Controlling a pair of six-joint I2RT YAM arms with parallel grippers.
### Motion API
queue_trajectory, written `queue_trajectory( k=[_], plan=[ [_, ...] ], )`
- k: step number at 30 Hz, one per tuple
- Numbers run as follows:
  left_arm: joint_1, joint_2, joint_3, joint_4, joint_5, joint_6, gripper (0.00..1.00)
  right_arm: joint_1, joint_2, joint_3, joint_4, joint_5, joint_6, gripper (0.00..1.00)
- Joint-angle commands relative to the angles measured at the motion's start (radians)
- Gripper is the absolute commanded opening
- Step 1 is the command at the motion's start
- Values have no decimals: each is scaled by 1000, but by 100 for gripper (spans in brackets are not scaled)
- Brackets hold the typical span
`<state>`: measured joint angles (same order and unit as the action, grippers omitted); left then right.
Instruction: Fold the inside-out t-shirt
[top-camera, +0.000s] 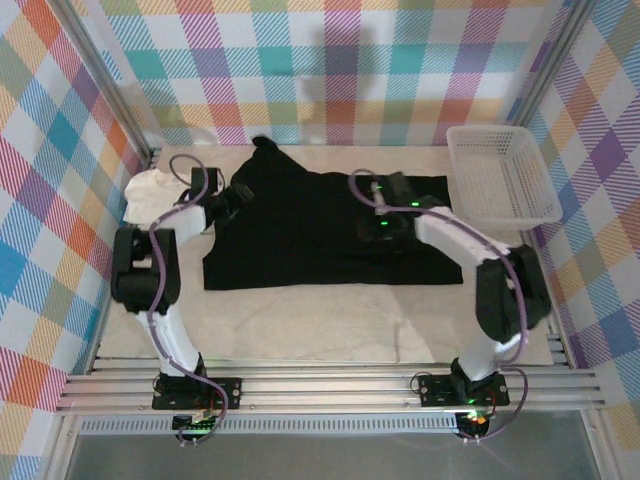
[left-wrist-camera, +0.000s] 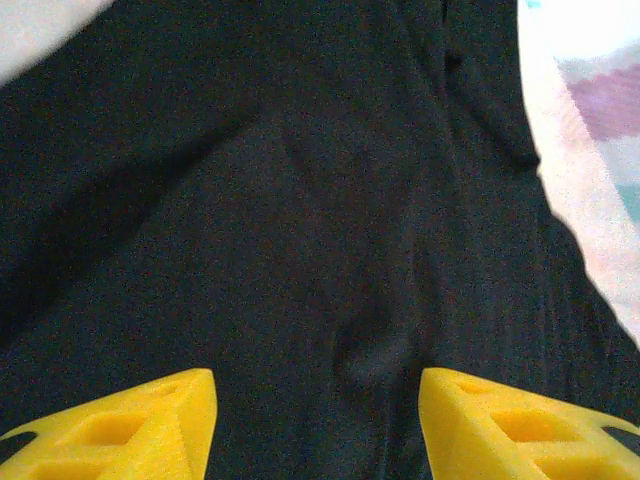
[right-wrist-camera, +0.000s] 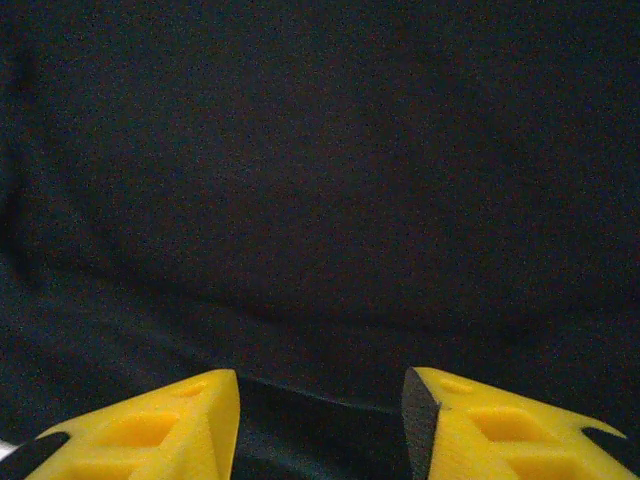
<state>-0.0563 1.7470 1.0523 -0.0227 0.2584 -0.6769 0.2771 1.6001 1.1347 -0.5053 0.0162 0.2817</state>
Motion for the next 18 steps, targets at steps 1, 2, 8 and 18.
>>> queue_trajectory(
  k=[1,2,8,18],
  plan=[
    [-19,-38,-76,17,8,27,56,-102,-4,-69,-48,-52,41,48],
    [-22,-37,-92,12,11,34,56,-134,21,-61,-61,-63,50,47],
    [-21,-80,-217,-24,-12,60,56,-181,162,-41,-167,2,79,44],
    [-24,-285,-513,-98,10,58,56,-197,92,-185,-268,-7,116,41]
  ],
)
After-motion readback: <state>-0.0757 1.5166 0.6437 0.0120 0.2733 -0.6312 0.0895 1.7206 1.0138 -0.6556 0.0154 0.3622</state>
